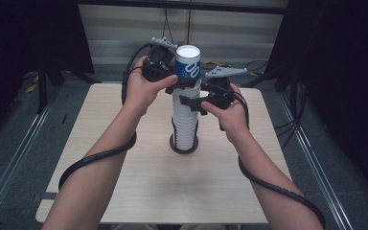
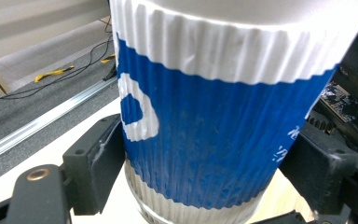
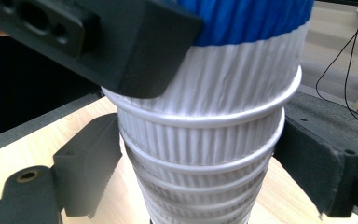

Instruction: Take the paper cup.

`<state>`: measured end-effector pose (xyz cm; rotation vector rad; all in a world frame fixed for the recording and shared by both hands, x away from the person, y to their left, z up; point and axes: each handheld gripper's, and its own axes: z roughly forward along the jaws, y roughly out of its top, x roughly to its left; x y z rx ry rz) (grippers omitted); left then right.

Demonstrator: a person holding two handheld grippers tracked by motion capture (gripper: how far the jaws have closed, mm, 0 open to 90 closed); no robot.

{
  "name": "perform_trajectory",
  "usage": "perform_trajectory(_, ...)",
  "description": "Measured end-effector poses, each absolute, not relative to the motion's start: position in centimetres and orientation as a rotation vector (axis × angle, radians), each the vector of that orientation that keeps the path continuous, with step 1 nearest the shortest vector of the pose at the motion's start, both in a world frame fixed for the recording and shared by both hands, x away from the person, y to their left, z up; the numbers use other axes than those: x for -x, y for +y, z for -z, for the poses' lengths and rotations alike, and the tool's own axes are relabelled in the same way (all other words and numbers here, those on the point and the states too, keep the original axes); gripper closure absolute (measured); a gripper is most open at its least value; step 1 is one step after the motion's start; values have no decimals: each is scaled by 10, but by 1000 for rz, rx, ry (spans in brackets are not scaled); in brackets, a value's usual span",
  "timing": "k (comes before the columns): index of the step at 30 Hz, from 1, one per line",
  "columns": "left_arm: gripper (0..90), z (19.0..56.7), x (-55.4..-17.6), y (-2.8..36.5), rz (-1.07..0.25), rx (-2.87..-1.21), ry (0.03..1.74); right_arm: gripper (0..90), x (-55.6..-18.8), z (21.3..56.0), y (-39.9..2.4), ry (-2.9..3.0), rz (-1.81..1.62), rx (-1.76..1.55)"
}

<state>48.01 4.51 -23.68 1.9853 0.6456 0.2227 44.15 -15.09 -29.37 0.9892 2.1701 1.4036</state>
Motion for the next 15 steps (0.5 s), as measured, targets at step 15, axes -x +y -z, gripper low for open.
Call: perform_trajectory(15, 227, 222, -479, 53, -205, -1922, 662, 148, -441, 295, -150, 2160, -1398, -978)
